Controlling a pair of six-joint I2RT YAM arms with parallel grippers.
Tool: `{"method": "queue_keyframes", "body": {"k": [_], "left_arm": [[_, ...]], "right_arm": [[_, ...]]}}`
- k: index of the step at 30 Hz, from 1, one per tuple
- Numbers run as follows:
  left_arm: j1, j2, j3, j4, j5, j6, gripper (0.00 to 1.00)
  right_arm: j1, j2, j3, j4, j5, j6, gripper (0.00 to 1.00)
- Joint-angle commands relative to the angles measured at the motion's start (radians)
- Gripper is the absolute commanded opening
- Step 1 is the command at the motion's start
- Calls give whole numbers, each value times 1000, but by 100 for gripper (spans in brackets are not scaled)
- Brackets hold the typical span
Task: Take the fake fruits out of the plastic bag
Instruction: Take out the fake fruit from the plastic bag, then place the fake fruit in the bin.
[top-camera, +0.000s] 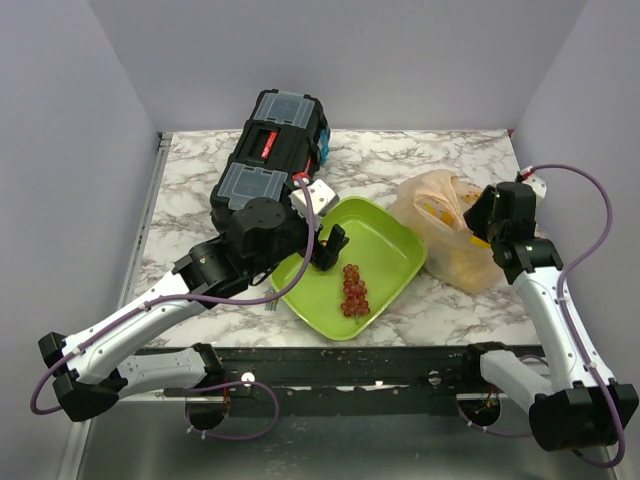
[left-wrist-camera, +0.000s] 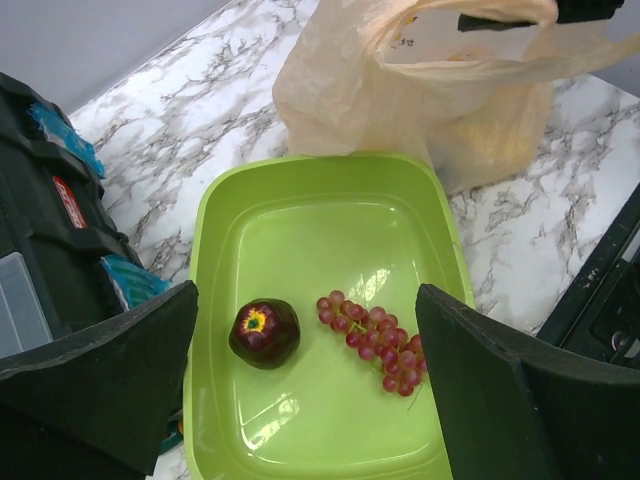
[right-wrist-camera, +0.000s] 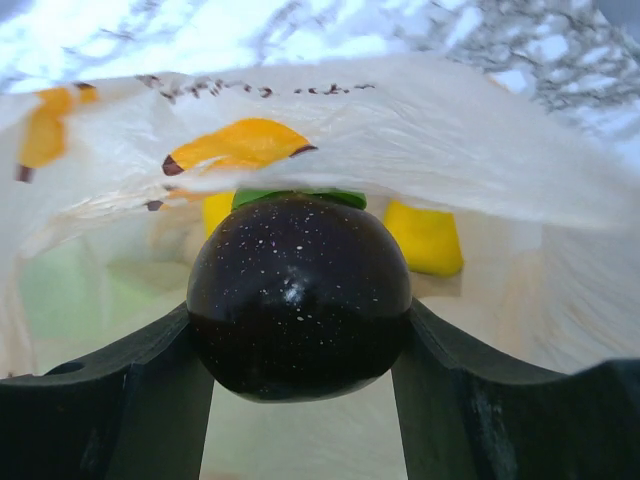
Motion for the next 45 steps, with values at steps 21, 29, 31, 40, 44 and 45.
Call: {"method": "queue_keyframes", "body": {"k": [21,29,31,40,44,45], "left_arm": [[-2,-12,-18,30,-151,34,93],[-3,8,-23,35,-168,43,93],[-2,10,-19,34,-168,43,93],[0,3,-56,76,-220,44,93],[0,-22,-68,101,-295,44,93],[0,-32,-79,114,-309,44,93]], "right_arm": [[19,-135,266,-345,-1025,-131,15],[136,-96,198,-305,-1065,-87,14],[235,-75,176,-272,-968,-47,13],[618,62,116,-141,-402,101,12],[762,175,121,-124,-176,166,12],[795,205,132,-136,-126,186,12]]}}
